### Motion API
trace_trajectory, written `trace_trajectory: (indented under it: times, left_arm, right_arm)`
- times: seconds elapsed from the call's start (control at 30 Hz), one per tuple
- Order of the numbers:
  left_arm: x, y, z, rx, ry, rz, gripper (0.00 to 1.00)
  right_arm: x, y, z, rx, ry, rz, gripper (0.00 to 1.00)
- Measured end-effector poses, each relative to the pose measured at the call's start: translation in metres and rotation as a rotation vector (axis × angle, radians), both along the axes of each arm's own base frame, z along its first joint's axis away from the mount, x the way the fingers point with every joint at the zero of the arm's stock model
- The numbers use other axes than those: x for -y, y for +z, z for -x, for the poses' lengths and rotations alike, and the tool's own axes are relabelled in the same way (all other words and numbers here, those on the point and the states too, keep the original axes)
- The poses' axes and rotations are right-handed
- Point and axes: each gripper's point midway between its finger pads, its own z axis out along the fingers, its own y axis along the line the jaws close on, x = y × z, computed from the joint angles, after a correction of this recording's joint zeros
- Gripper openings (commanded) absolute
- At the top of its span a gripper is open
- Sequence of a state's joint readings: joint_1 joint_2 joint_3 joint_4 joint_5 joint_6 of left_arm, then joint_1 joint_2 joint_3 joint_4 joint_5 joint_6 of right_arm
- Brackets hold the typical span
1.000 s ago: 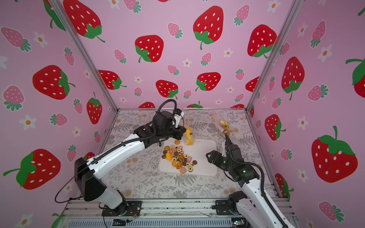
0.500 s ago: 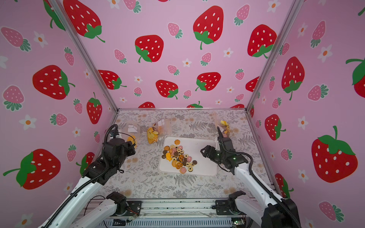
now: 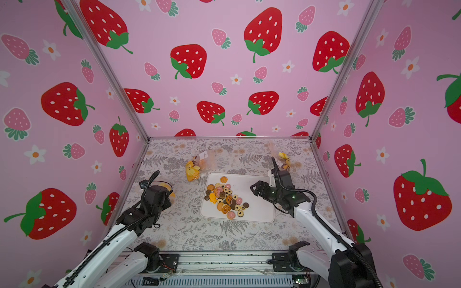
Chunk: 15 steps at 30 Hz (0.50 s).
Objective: Pour cookies out of the ziploc bag
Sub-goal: Place the ziploc bag at the center of the board.
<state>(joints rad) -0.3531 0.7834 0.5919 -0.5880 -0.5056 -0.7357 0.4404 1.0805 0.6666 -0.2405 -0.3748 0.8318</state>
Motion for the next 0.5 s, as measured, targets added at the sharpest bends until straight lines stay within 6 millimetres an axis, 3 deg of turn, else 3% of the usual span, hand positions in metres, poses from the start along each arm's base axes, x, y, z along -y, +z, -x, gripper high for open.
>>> trace_trajectory:
  times: [0.03, 0.1, 0.17, 0.23, 0.33, 0.37, 0.4, 0.5]
  left_arm:
    - [0.000, 0.002, 0.000, -0.003, -0.008, -0.008, 0.84]
    - [0.001, 0.014, -0.004, 0.002, -0.026, -0.029, 1.00]
    - [0.004, 0.042, -0.016, 0.026, -0.051, -0.054, 0.99]
    - [0.014, 0.083, -0.041, 0.070, -0.087, -0.073, 0.99]
    - [0.035, 0.128, -0.082, 0.124, -0.148, -0.069, 0.99]
    - [0.043, 0.133, -0.094, 0.128, -0.170, -0.063, 0.99]
    - [0.050, 0.134, -0.104, 0.123, -0.194, -0.057, 0.99]
    - [0.072, 0.106, -0.128, 0.044, -0.270, -0.035, 0.99]
  right_arm:
    - [0.000, 0.001, 0.000, 0.002, 0.000, 0.000, 0.78]
    - [0.000, 0.001, 0.000, 0.007, 0.004, 0.001, 0.79]
    - [0.000, 0.001, 0.000, 0.010, 0.009, 0.006, 0.80]
    - [0.000, 0.000, 0.000, 0.014, 0.016, 0.012, 0.84]
    - [-0.003, 0.000, -0.004, 0.011, 0.038, 0.031, 0.93]
    - [-0.005, 0.001, -0.007, 0.009, 0.048, 0.035, 1.00]
    - [-0.009, 0.003, -0.012, 0.008, 0.061, 0.040, 0.99]
    - [-0.025, 0.015, -0.034, 0.024, 0.106, 0.037, 0.99]
